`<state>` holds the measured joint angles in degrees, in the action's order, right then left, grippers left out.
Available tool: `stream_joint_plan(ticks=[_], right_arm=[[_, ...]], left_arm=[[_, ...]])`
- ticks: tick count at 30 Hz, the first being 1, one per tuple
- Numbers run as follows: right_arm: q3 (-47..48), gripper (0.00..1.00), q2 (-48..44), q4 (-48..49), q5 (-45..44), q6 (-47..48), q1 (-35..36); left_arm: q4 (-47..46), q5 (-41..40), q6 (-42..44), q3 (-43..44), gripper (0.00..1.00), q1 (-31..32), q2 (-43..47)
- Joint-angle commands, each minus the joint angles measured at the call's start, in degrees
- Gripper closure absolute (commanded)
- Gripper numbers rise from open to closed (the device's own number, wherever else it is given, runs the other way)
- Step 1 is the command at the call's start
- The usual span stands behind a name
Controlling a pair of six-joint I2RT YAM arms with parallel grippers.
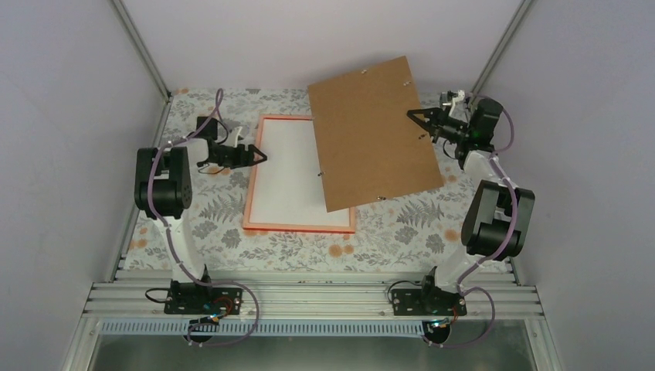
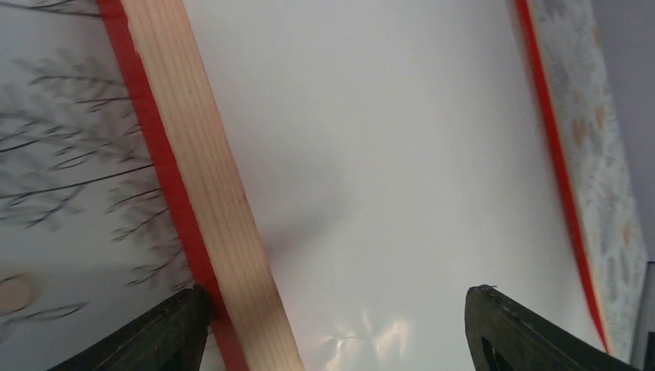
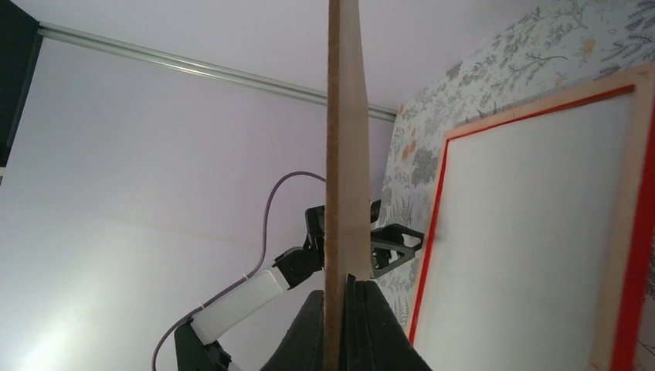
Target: Put the photo into the frame
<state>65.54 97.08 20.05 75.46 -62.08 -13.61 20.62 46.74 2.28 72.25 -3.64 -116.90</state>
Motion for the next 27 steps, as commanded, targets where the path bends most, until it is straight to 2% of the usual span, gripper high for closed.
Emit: stream_joint_plan(ticks=[1, 4, 6, 8, 13, 19, 20, 25, 27], right_arm=[[1.1, 0.96, -3.0, 5.8, 0.4, -4.2, -0.3], [4.5, 0.96, -1.2, 10.7, -0.6, -7.4, 0.0], [7.2, 0.96, 0.5, 14.1, -1.2, -9.6, 0.3], [9.9, 0.96, 1.2, 17.0, -1.4, -11.6, 0.6], [14.2, 0.96, 0.9, 18.9, -1.9, -13.7, 1.4], [17.6, 0.96, -0.8, 19.0, -1.7, -13.9, 2.5], [17.7, 0.96, -1.1, 18.9, -1.6, -13.9, 2.5], [16.9, 0.96, -3.4, 21.0, -1.9, -15.9, 2.5], [16.4, 0.96, -3.9, 22.6, -2.3, -16.7, 2.5]], left_arm=[[-4.1, 5.0, -6.2, 2.8, 0.17, 1.0, 5.5], [-4.0, 12.5, -4.0, 6.6, 0.15, 3.3, 9.8], [-0.2, 16.9, -1.7, 10.2, 0.14, 7.2, 11.3], [-0.1, 19.9, -2.9, 12.1, 0.14, 10.8, 12.2], [-18.3, 20.8, -19.8, 9.2, 0.14, 14.4, 13.8], [-34.4, 20.8, -35.2, 14.3, 0.18, 18.6, 9.2], [-37.8, 21.1, -38.2, 14.2, 0.21, 19.2, 9.2], [-48.1, 22.2, -47.4, 13.1, 0.54, 20.6, 10.4], [-55.4, 22.6, -52.5, 11.6, 0.73, 20.7, 11.0]])
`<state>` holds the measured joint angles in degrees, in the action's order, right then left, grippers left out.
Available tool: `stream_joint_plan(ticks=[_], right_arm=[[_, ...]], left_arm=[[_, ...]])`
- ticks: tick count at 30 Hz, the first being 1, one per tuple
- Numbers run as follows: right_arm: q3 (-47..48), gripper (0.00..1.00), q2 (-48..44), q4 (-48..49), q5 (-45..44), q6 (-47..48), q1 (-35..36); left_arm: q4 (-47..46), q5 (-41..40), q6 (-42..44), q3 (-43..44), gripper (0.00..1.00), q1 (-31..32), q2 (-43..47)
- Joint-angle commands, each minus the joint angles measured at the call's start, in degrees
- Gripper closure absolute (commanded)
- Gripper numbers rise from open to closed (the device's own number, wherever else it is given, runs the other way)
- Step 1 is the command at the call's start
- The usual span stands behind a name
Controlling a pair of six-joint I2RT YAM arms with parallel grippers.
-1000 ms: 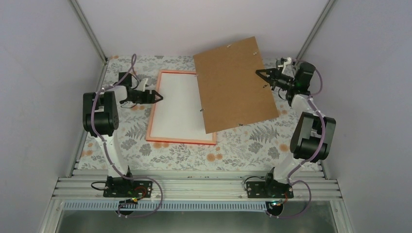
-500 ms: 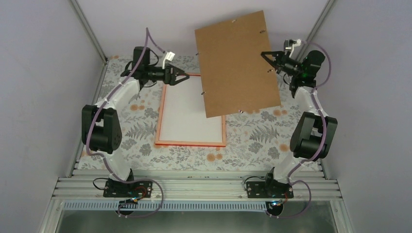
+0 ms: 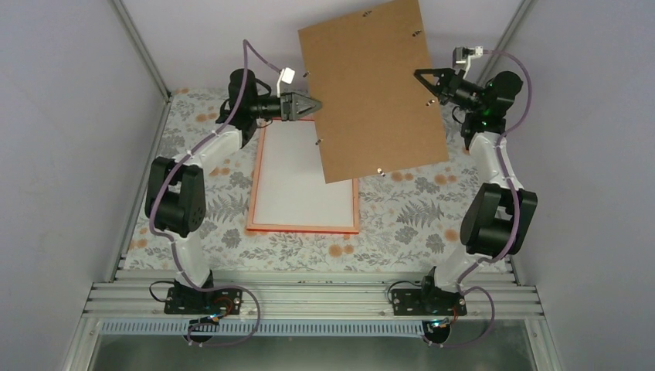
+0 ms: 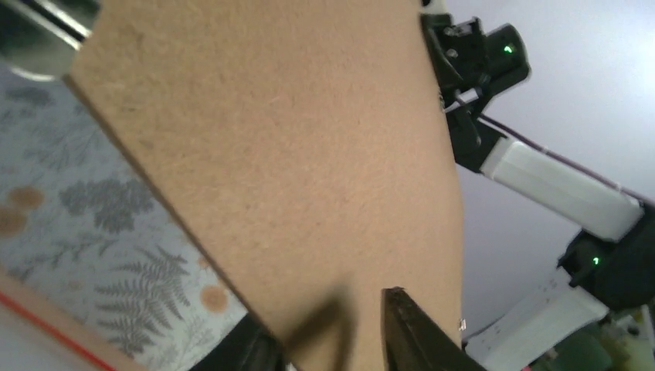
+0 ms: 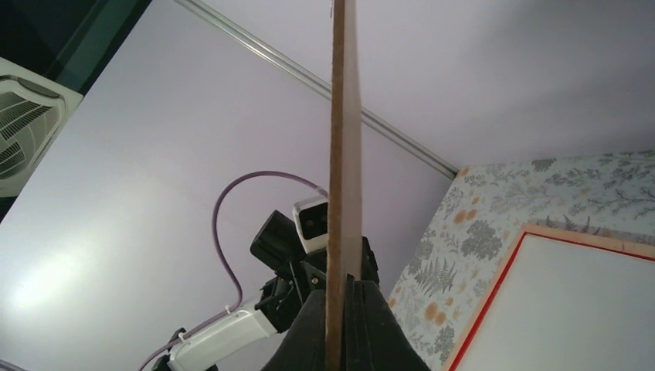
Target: Put the photo into the frame
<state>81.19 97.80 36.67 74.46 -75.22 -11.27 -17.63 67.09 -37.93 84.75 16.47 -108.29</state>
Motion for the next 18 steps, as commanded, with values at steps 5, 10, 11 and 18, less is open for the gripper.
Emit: stream_joint_plan(ticks=[5, 10, 11, 18], right_arm=[[-0.4, 0.96, -4.8, 8.5, -0.6, -3.1, 0.0], [-2.5, 0.96, -6.4, -0.3, 3.0, 13.6, 0.2], [-2.3, 0.96, -7.0, -7.8, 3.4, 20.8, 0.5], [-1.7, 0.96, -9.6, -46.6, 0.8, 60.8, 5.0]], left_arm=[[-11.7, 3.4, -7.0, 1.3, 0.98, 0.1, 3.8], [17.5, 1.4, 18.5, 13.6, 0.98, -2.0, 5.1], [23.5, 0.5, 25.1, 16.2, 0.98, -2.0, 5.3], [38.4, -1.0, 34.6, 11.8, 0.97, -6.0, 8.6]])
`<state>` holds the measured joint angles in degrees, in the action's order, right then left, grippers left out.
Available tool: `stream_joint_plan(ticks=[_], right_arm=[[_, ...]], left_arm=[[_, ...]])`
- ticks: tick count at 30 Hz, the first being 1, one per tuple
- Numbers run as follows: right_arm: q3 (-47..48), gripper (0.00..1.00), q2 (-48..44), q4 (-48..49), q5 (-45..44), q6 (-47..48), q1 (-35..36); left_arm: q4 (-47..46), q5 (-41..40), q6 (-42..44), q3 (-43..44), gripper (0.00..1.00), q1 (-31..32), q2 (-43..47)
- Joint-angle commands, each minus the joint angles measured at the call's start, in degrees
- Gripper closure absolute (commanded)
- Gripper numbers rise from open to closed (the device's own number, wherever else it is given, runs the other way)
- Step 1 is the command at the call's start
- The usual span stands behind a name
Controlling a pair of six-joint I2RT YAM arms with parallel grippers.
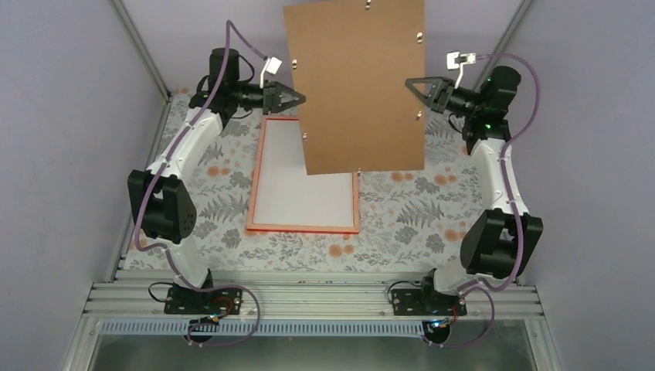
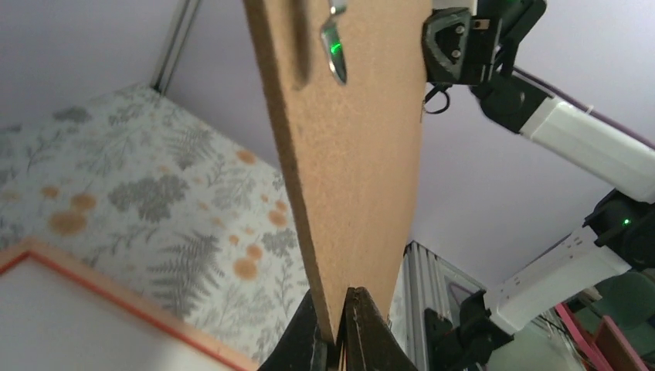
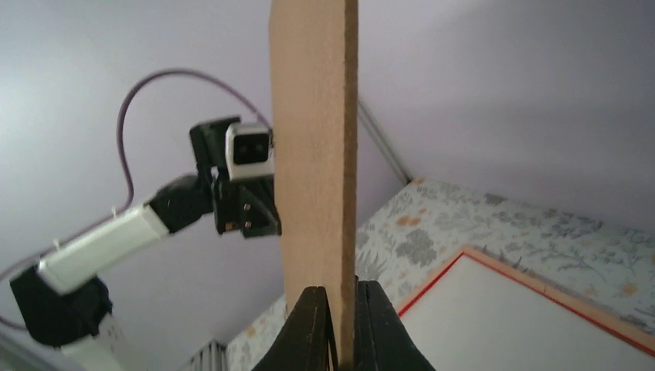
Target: Put the photo into the frame
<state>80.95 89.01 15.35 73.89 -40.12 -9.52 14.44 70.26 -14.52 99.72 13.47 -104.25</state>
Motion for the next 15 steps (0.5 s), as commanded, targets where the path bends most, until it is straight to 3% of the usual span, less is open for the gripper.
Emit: stream_joint_plan(ticks=[1, 6, 15], right_arm=[[-2.6, 0.96, -1.1, -26.3, 1.0, 27.1, 3.4], [-10.8, 0.96, -1.9, -27.7, -1.5, 29.3, 6.2], [-22.5, 0.96, -1.7, -27.6, -7.7, 28.9, 12.7]], left_arm=[[6.3, -4.1, 10.4, -5.3, 0.98, -4.4, 5.4], [6.7, -4.7, 9.0, -12.7, 0.98, -7.6, 8.9], [19.1, -6.7, 15.7, -20.6, 0.98, -11.5, 8.0]])
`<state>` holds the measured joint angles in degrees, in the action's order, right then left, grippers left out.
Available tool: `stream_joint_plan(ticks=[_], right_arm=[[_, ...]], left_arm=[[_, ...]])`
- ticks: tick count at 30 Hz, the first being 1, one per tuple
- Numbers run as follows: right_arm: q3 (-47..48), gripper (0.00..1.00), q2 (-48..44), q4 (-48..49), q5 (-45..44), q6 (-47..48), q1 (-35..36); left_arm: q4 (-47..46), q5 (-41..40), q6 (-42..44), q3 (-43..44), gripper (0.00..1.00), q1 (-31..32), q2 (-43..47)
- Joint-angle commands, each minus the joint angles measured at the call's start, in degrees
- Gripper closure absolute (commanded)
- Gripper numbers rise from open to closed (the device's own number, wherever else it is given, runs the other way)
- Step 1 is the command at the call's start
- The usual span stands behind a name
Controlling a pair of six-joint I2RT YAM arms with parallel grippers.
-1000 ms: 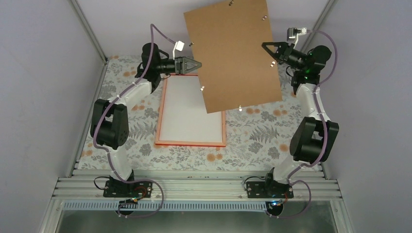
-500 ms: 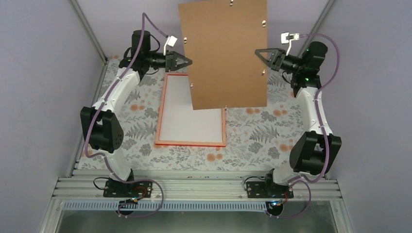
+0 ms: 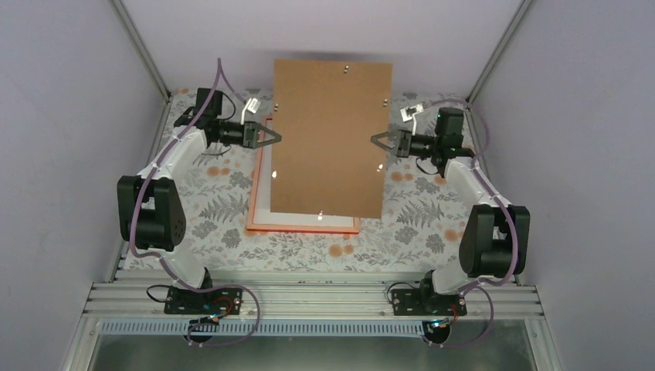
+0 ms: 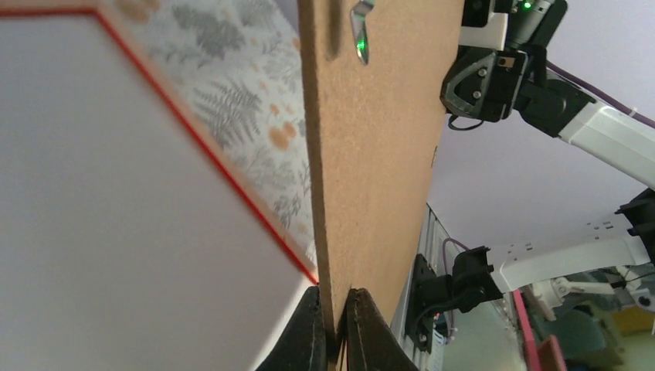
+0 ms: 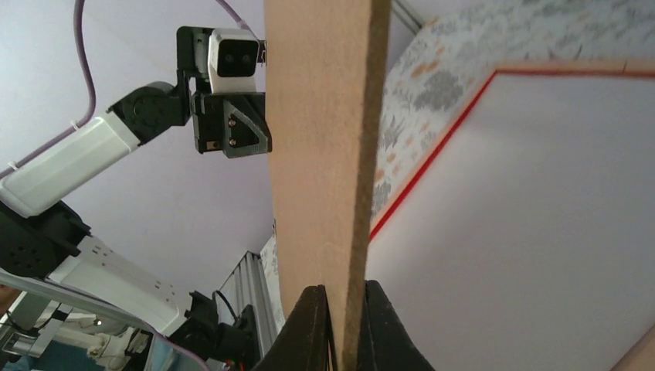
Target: Put the photo into the frame
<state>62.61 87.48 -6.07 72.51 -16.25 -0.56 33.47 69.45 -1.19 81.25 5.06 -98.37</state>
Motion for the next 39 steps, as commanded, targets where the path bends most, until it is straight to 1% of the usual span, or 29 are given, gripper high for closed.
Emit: stream_joint_plan(ticks=[1, 6, 11, 15, 19, 23, 30, 39], right_arm=[[-4.9, 0.96, 0.3, -6.5, -6.9, 5.5, 4.2], [-8.1, 0.96, 2.8, -6.2, -10.4, 7.8, 6.5], [-9.3, 0.96, 7.0, -4.4, -13.5, 8.5, 8.8], [-8.8, 0.96, 11.0, -2.4, -15.5, 8.4, 9.9], [-8.1, 0.96, 13.7, -1.1, -17.8, 8.4, 11.1], [-6.4, 0.96, 16.5, 0.2, -18.8, 8.3, 11.5], [-3.3, 0.96, 20.6, -0.3, -19.7, 8.3, 11.8], [0.6, 0.96, 24.7, -1.6, -19.3, 8.0, 11.7]], left_arm=[[0.4, -6.5, 2.7, -3.5, 0.98, -3.6, 2.2], [3.0, -10.0, 6.5, -8.2, 0.98, -4.3, 1.6], [1.5, -15.0, 7.0, -10.5, 0.98, -5.0, 0.4], [2.0, -19.5, 7.7, -9.7, 0.98, -5.7, -2.2], [1.0, -21.8, 8.1, -9.4, 0.97, -5.9, -4.2], [-0.4, -22.9, 7.8, -8.1, 0.98, -5.9, -5.8], [-1.0, -25.5, 7.5, -5.6, 0.98, -6.0, -9.2], [-1.2, -25.9, 6.4, -1.2, 0.98, -6.0, -12.7]])
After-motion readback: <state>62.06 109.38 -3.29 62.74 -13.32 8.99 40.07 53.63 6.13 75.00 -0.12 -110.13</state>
